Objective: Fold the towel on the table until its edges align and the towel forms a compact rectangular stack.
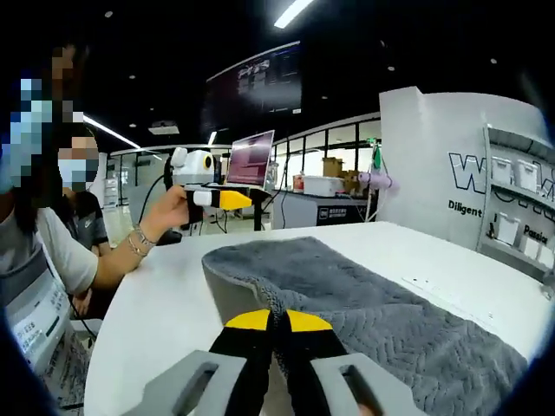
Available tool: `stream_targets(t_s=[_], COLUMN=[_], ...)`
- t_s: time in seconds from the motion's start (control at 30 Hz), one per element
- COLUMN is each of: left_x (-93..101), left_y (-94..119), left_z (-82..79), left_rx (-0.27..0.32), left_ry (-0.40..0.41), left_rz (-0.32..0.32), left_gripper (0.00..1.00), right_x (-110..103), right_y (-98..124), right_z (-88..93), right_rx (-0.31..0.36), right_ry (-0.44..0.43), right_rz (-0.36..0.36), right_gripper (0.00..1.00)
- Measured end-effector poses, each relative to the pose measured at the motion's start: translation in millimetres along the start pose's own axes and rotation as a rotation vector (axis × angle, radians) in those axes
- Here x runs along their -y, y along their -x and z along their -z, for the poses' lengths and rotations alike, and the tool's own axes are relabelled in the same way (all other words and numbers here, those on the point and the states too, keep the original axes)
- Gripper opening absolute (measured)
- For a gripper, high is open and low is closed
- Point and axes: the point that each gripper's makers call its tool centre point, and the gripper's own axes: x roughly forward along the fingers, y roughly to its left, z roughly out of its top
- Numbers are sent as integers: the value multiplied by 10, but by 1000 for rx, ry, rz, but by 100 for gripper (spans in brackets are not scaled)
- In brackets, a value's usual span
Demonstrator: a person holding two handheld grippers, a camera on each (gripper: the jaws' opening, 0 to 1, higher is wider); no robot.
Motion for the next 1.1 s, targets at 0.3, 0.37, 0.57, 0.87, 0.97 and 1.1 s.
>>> stream_targets(t_s=[0.3, 0.37, 0.57, 0.87, 0.97, 1.1], left_x=[17, 14, 6, 6, -21, -66], left_y=[-32, -29, -22, -20, -21, -8], left_z=[71, 67, 74, 90, 106, 99], left_rx=[-31, -30, -33, -42, -46, -44], left_ry=[-3, -3, 0, 0, 4, 10], left_rz=[10, 8, 5, 4, -2, -14], left_gripper=[89, 89, 89, 89, 89, 89], right_x=[-43, -54, 8, -82, -149, -173], right_y=[-136, -171, -301, -316, -300, -248], right_z=[409, 467, 757, 865, 872, 829], right_rx=[-131, -146, -214, -279, -294, -294], right_ry=[-60, -74, -143, -72, 2, 62], right_rz=[-50, -57, -49, -71, -91, -97], right_gripper=[5, 5, 7, 11, 18, 32])
